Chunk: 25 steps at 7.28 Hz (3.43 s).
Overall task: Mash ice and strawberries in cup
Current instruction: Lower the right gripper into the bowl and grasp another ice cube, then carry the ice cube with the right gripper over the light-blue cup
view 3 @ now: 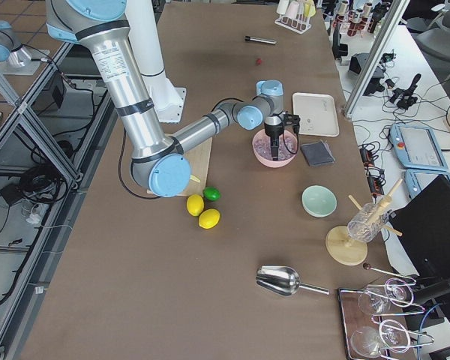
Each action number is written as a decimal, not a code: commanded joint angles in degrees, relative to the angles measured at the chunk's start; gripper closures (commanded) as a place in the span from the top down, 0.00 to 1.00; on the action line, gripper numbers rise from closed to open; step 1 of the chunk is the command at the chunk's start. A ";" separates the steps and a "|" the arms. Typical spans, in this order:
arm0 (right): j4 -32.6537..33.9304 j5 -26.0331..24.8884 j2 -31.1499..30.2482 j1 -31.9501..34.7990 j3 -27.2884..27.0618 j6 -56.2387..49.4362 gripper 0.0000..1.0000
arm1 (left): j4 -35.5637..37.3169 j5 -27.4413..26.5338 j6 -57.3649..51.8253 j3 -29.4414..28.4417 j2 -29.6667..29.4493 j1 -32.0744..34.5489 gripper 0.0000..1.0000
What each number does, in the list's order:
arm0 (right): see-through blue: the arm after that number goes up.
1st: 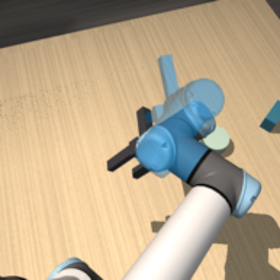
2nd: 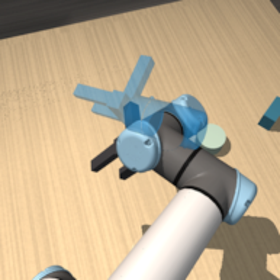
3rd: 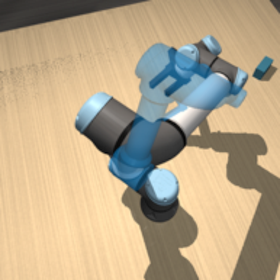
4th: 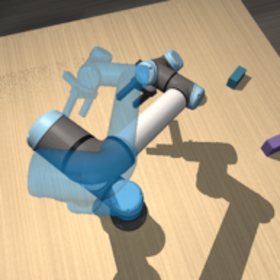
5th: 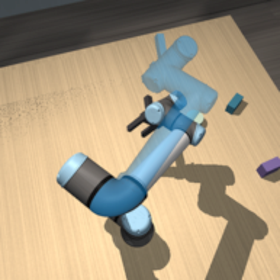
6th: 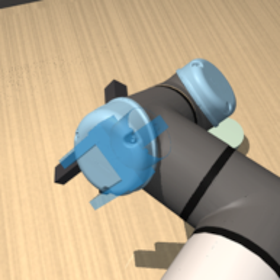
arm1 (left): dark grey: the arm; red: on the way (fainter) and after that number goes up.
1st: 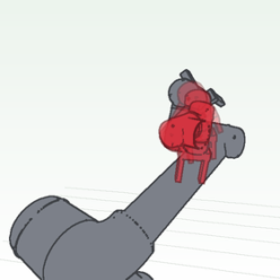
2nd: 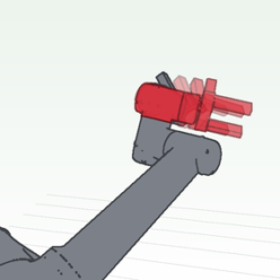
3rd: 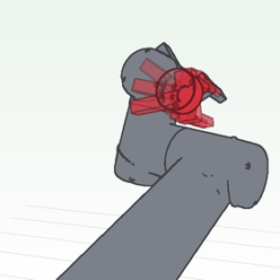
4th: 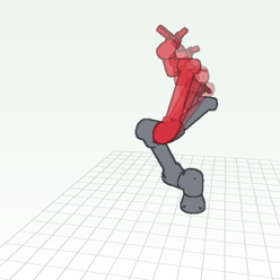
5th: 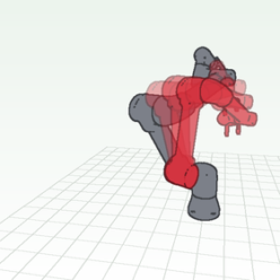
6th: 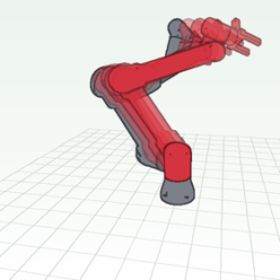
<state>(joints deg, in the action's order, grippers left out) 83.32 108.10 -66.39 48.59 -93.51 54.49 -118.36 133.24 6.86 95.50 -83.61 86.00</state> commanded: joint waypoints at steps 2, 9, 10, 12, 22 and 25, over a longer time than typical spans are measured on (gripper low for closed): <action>0.00 -0.26 -0.14 0.02 -0.09 -1.32 0.46 | -0.03 0.00 0.00 0.04 -0.24 -0.13 0.97; 0.00 -1.31 0.39 0.11 -0.97 -1.58 0.03 | -4.59 -0.17 0.18 -3.74 -0.41 -1.01 0.97; 0.70 -0.53 0.39 0.98 -3.41 -1.67 0.00 | -4.60 -0.08 0.61 -3.65 -0.50 -1.01 0.97; 4.36 2.02 2.56 2.21 -6.68 -1.49 0.00 | -4.69 0.27 1.49 -3.48 -0.50 -1.10 0.97; 11.87 -15.87 42.73 -20.35 17.29 18.63 0.00 | -4.77 0.36 2.20 -3.04 -0.94 -1.10 0.97; 7.83 -16.60 42.05 -20.81 21.61 18.46 0.00 | -4.69 0.27 2.11 -3.21 -1.03 -1.10 0.97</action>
<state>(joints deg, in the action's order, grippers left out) 92.63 91.80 -24.09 27.85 -73.42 73.13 -123.11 133.57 8.94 92.38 -84.58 84.90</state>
